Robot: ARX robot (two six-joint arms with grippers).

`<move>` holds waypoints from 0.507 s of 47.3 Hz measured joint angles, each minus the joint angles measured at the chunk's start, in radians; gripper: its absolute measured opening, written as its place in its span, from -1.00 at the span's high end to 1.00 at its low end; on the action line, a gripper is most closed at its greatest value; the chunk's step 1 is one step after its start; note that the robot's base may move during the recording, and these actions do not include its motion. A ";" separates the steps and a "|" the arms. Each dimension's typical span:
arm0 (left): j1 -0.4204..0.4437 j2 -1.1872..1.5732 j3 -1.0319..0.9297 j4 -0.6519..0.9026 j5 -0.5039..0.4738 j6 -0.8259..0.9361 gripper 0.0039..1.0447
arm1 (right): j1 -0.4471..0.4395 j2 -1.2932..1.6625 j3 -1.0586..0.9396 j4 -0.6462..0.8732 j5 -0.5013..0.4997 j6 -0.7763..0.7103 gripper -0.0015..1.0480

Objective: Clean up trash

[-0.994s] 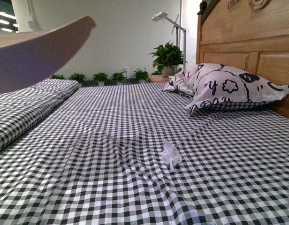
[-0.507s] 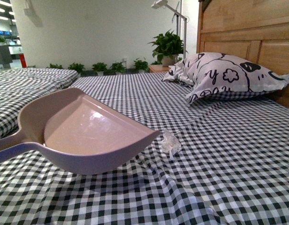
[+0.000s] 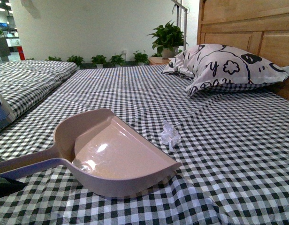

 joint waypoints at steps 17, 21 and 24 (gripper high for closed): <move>-0.029 0.101 0.108 -0.048 -0.042 0.022 0.50 | 0.000 0.000 0.000 0.000 0.000 0.000 0.62; -0.034 0.124 0.133 -0.073 -0.050 0.029 0.50 | 0.000 0.000 0.000 0.000 0.000 0.000 0.62; -0.038 0.138 0.150 -0.096 -0.053 0.033 0.50 | 0.000 0.000 0.000 0.000 0.000 0.000 0.62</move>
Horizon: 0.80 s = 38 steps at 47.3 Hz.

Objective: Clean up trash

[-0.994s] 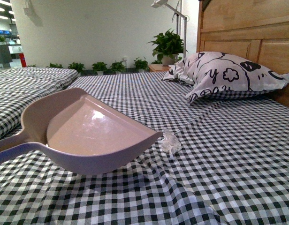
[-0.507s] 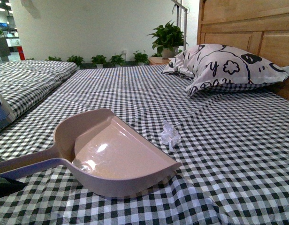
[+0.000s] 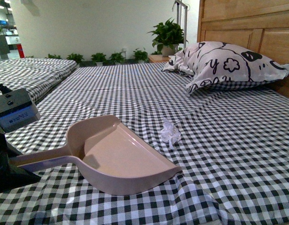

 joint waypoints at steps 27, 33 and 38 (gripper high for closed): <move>-0.015 0.029 0.045 -0.033 -0.031 0.014 0.50 | 0.000 0.000 0.000 0.000 0.000 0.000 0.62; -0.015 0.029 0.045 -0.033 -0.033 0.014 0.50 | -0.053 0.122 0.120 -0.242 -0.273 -0.005 0.62; -0.017 0.029 0.045 -0.033 -0.033 0.015 0.50 | -0.032 0.417 0.246 -0.134 -0.436 -0.045 0.62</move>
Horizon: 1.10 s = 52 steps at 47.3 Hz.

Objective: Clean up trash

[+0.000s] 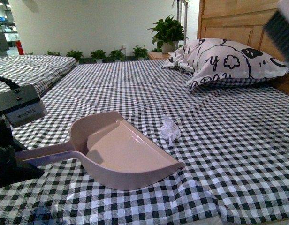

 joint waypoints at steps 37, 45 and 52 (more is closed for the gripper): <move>0.000 0.000 0.000 0.000 0.000 0.000 0.50 | 0.116 1.151 0.692 0.127 0.224 -0.198 0.62; 0.000 0.000 0.000 0.000 0.000 0.000 0.50 | 0.138 1.166 0.719 0.017 0.166 -0.195 0.63; 0.000 0.001 0.000 0.000 0.000 0.000 0.50 | 0.142 1.128 0.719 -0.089 0.035 -0.183 0.63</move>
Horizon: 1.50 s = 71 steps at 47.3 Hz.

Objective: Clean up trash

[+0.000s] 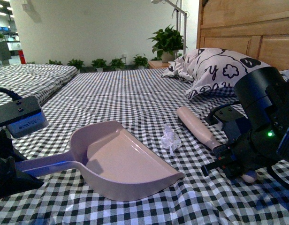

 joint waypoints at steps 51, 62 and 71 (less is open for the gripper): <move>0.005 -0.053 -0.178 0.570 -0.128 -0.388 0.50 | -0.489 -0.620 -0.361 0.221 -0.542 0.158 0.63; 0.004 -0.232 -0.315 0.800 -0.326 -0.661 0.50 | -0.577 -0.972 -0.472 0.170 -0.681 0.321 0.63; -0.008 -0.394 -0.459 0.906 -0.608 -0.712 0.50 | -0.542 -1.191 -0.499 0.091 -0.692 0.469 0.63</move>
